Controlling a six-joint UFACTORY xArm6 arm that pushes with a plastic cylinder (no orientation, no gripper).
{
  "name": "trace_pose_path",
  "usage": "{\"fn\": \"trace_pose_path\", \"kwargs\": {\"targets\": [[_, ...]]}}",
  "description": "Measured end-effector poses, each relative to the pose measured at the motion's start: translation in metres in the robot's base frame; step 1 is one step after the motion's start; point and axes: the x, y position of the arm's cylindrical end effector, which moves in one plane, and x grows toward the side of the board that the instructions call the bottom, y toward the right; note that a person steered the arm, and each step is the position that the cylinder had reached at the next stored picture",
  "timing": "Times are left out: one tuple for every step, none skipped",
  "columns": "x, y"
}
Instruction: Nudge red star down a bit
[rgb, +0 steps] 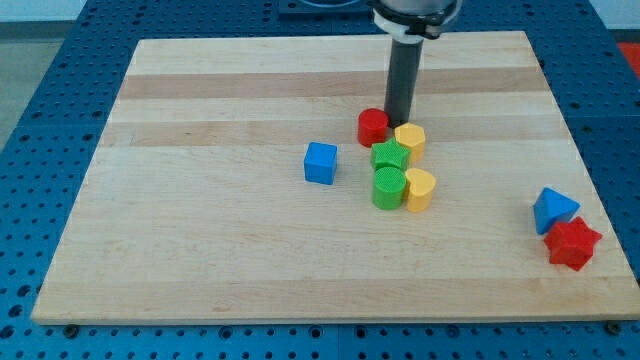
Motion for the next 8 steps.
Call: {"fn": "trace_pose_path", "kwargs": {"targets": [[0.009,-0.021],[0.021,-0.042],[0.033,-0.06],[0.036,-0.064],[0.026,-0.05],[0.003,-0.017],[-0.016,0.034],[-0.029,0.093]]}}
